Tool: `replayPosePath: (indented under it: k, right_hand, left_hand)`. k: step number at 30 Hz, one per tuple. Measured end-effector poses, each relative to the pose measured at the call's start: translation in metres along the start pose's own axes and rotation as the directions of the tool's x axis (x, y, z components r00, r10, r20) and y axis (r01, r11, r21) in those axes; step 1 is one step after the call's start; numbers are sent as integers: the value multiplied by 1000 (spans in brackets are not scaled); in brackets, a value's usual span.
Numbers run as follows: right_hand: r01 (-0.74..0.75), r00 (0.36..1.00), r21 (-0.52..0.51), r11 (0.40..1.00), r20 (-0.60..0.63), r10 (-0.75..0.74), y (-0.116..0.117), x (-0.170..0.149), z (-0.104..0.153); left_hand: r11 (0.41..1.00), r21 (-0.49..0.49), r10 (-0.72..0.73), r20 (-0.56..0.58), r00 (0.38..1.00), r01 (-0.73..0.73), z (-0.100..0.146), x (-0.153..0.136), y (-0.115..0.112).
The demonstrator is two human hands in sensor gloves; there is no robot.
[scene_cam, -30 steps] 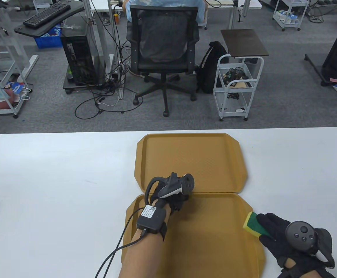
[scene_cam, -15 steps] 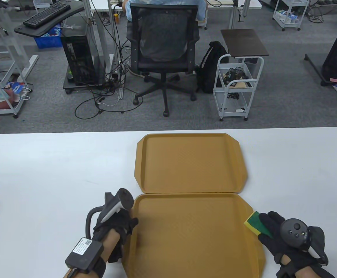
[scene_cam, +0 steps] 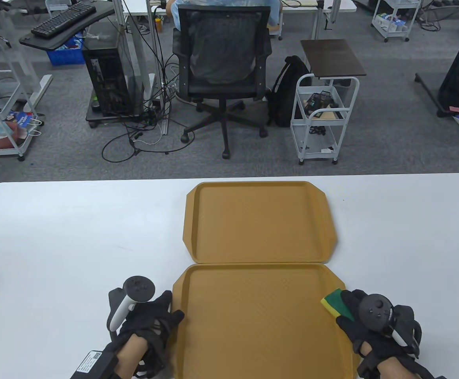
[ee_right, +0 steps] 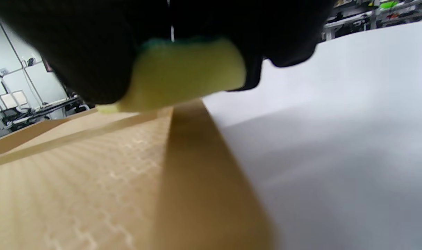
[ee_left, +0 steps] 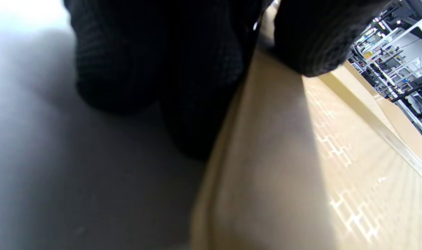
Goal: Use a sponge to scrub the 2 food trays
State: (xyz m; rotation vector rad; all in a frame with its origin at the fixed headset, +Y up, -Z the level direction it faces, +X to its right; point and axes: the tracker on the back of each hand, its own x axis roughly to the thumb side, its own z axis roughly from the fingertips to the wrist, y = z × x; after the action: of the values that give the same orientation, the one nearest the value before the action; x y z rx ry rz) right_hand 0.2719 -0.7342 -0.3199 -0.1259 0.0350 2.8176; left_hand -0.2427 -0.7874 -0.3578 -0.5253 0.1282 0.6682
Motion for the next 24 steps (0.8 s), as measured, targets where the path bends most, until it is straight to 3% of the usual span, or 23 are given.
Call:
replayPosePath:
  k: [5, 8, 13, 18, 21, 24]
  right_hand:
    - [-140, 990, -28, 990, -9, 140, 8, 34, -17]
    - [-140, 988, -46, 989, -67, 137, 20, 51, -39]
    - [-277, 950, -81, 958, -171, 260, 38, 69, -65]
    - [-388, 907, 8, 922, -176, 383, 45, 84, -73]
    - [-436, 890, -17, 900, -155, 429, 45, 87, -74]
    - [-389, 912, -20, 921, -152, 381, 47, 86, -77]
  left_hand:
    - [1000, -18, 19, -1, 1000, -19, 0, -2, -1]
    - [1000, -20, 15, 2, 1000, -15, 0, -1, -1]
    - [1000, 2, -2, -2, 1000, 2, 2, 1, -2]
    - [1000, 0, 5, -6, 1000, -5, 2, 1, -2]
    - [1000, -7, 15, -7, 1000, -15, 2, 0, -2]
    - [1000, -3, 11, -7, 1000, -11, 2, 1, -2]
